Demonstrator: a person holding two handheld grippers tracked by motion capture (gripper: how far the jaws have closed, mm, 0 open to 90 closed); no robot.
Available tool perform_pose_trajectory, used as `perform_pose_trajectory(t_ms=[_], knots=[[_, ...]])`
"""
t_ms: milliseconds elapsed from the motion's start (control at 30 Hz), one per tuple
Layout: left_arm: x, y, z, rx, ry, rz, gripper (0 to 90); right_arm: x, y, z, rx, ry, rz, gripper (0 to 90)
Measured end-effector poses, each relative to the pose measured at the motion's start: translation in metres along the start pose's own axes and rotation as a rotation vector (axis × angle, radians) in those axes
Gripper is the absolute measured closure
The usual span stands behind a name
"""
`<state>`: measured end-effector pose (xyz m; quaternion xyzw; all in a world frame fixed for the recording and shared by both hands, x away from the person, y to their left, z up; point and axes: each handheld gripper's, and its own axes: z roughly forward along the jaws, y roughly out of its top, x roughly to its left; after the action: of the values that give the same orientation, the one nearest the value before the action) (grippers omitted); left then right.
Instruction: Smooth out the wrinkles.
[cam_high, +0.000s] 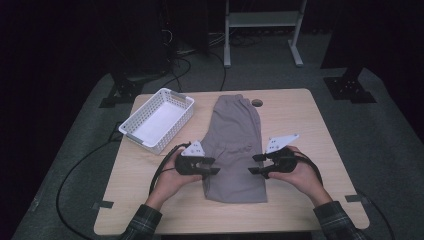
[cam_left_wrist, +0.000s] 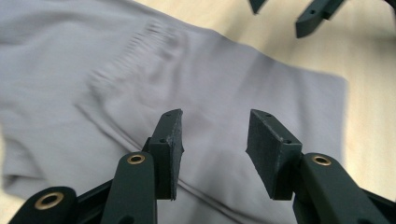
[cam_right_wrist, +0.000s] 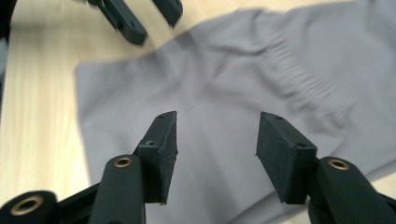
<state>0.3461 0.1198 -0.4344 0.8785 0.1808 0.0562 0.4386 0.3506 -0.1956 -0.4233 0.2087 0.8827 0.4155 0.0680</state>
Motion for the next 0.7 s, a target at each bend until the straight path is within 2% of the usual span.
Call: perform_pose_trajectory(t_ms=[133,233,300,333,367,500,700], knots=[[-0.017,-0.009,-0.003,0.013,-0.069,0.054,52.2,0.011,-0.011,-0.007,0.003,0.019,-0.015,45.3],[-0.028,-0.018,0.003,0.064,-0.109,0.089,50.7,0.016,-0.02,-0.01,0.003,0.03,-0.016,43.9],[-0.031,-0.027,0.01,0.123,-0.108,0.095,48.9,0.021,-0.025,-0.01,0.012,0.033,-0.02,41.7],[-0.031,-0.027,0.01,0.123,-0.108,0.095,48.8,0.023,-0.027,-0.01,0.015,0.033,-0.025,41.1],[-0.032,-0.033,0.013,0.142,-0.1,0.092,48.8,0.025,-0.029,-0.011,0.017,0.035,-0.027,40.6],[-0.03,-0.036,0.009,0.136,-0.102,0.076,48.5,0.031,-0.035,-0.011,0.025,0.043,-0.039,38.7],[-0.032,-0.039,0.011,0.138,-0.102,0.108,46.1,0.044,-0.045,-0.008,0.056,0.069,-0.069,36.8]])
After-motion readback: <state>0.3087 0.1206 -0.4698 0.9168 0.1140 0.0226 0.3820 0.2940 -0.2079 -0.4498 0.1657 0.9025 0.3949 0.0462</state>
